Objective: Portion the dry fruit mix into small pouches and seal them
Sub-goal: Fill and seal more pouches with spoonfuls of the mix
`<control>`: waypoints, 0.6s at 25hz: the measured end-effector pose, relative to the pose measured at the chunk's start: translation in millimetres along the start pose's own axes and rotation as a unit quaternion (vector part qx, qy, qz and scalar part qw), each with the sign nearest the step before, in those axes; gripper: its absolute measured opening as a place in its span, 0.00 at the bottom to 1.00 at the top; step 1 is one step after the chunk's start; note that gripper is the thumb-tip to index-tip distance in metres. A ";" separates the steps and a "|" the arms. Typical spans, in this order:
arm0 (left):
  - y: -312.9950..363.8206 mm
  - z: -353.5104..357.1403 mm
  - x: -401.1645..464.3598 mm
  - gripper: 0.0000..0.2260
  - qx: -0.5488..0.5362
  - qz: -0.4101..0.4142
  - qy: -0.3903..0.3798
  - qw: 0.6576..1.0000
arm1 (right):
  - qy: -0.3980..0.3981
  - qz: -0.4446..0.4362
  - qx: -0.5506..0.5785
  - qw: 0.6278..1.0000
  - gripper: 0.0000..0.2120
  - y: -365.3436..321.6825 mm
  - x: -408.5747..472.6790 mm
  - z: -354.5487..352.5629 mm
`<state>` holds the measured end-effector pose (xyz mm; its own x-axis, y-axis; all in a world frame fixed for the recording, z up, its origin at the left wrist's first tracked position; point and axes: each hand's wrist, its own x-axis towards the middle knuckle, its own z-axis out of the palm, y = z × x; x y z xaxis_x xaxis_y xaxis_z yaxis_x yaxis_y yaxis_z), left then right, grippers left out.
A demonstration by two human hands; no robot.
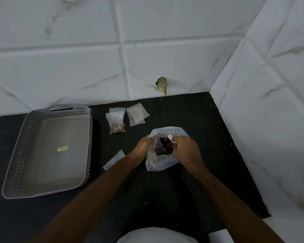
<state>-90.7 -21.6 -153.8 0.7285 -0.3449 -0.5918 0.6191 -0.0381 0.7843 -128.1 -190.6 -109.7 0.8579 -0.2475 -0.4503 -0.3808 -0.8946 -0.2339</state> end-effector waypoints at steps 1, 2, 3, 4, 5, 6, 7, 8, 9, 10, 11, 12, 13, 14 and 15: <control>-1.4 -1.0 0.2 0.14 -0.005 0.002 0.002 1.000 | 0.021 -0.028 0.024 0.999 0.11 1.4 -1.7 3.3; -1.9 -1.6 1.1 0.13 -0.015 0.002 0.007 1.000 | 0.045 -0.039 0.064 0.996 0.10 4.3 -2.8 6.3; -2.7 -3.2 -0.9 0.12 -0.031 -0.001 0.008 0.999 | 0.060 -0.041 0.092 0.993 0.09 7.7 -4.3 7.6; -3.1 -2.0 -0.5 0.11 -0.049 -0.006 0.010 0.999 | 0.065 -0.042 0.097 0.992 0.10 10.0 -4.0 8.4; -3.6 -0.9 -0.3 0.10 -0.058 -0.012 0.012 0.998 | 0.061 -0.037 0.087 0.994 0.11 12.2 -5.1 8.6; -1.8 1.3 -0.1 0.10 -0.052 -0.015 0.015 0.998 | 0.053 -0.026 0.072 0.996 0.12 11.1 -4.5 8.6; 0.5 4.1 0.2 0.10 -0.042 -0.018 0.026 0.999 | 0.049 -0.023 0.078 0.995 0.11 11.6 -4.1 9.2; 1.4 5.1 0.8 0.11 -0.034 -0.018 0.035 0.999 | 0.042 -0.035 0.095 0.994 0.11 11.2 -3.5 9.1; 0.4 3.7 1.9 0.13 -0.029 -0.013 0.032 0.999 | 0.043 -0.048 0.118 0.991 0.11 11.3 -3.1 9.0; -0.8 2.2 0.8 0.14 -0.022 -0.005 0.021 1.000 | 0.044 -0.043 0.135 0.989 0.13 12.5 -3.3 8.2; -0.6 1.7 -1.3 0.14 -0.018 0.001 0.007 1.000 | 0.054 -0.034 0.137 0.989 0.13 12.9 -2.7 7.6; 0.6 2.6 -3.8 0.14 -0.009 0.004 -0.001 1.000 | 0.063 -0.022 0.125 0.990 0.13 13.8 -1.9 8.6; 1.8 5.2 -7.9 0.12 0.002 0.008 -0.005 1.000 | 0.064 -0.015 0.112 0.992 0.13 12.4 -3.0 8.5; 3.5 10.2 -8.9 0.11 0.015 0.013 -0.002 1.000 | 0.056 -0.015 0.108 0.992 0.12 10.2 -3.3 8.0; 4.3 12.9 -10.6 0.10 0.030 0.021 -0.001 0.999 | 0.038 -0.017 0.136 0.990 0.11 9.0 -2.4 6.7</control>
<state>-99.5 -30.3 -141.8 0.7535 -0.3485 -0.5576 0.5686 -0.0804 0.8186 -135.9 -195.5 -116.5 0.8913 -0.2551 -0.3749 -0.4210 -0.7726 -0.4752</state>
